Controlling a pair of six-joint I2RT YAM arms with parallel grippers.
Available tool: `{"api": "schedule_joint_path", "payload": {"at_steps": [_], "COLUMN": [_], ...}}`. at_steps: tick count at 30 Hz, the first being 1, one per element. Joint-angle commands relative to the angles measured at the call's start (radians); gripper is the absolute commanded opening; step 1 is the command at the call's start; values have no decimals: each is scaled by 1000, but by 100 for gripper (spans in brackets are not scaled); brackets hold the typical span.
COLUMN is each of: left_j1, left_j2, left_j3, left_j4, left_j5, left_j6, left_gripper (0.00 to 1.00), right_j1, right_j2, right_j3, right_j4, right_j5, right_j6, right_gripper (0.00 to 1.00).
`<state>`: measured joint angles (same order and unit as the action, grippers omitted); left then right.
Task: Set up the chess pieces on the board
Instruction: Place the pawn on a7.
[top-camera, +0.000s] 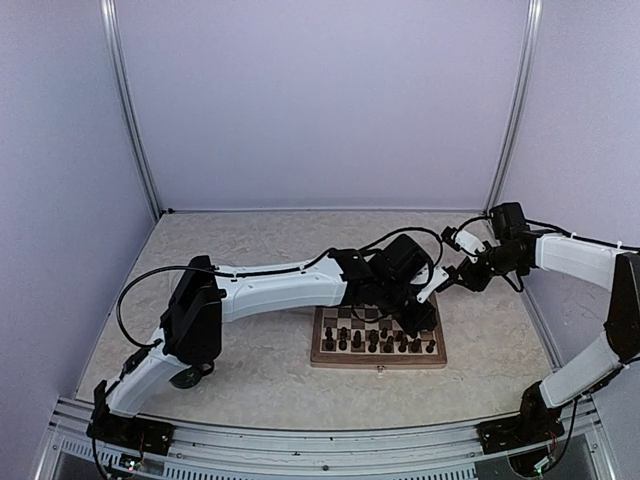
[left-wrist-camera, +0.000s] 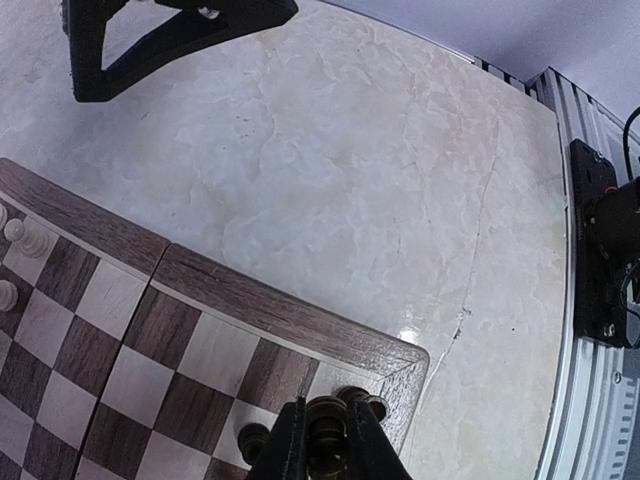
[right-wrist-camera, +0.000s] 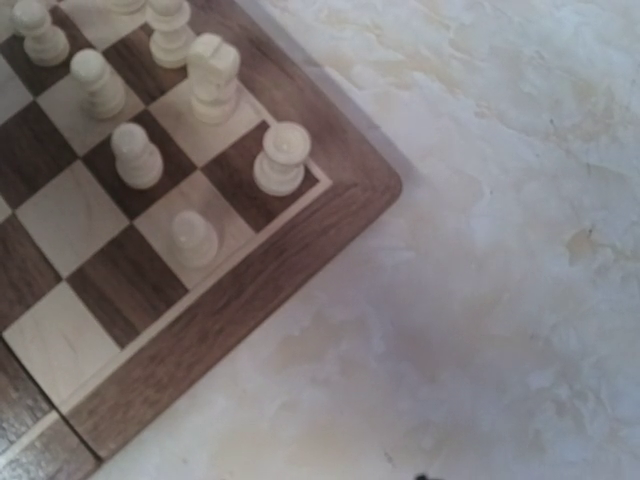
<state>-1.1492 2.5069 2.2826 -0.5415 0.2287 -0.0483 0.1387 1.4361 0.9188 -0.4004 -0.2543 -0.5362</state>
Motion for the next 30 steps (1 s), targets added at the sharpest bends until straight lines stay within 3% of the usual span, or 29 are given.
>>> {"api": "schedule_joint_path", "payload": {"at_steps": [1,30], "left_j1": [-3,-2], "left_j2": [37,117], "left_j3": [34,64], "left_j4": [46,68], "left_j5": [-11,-13], "left_j6": [-8,-31], "left_gripper": [15,18], "right_j1": [-11,-10], "right_j2": [0,20], "right_j3": [-1,-3], "right_j4": [-9,-19], "right_j5": [-15,-12], "right_j6": [5,-1], "right_gripper": [40,40]}}
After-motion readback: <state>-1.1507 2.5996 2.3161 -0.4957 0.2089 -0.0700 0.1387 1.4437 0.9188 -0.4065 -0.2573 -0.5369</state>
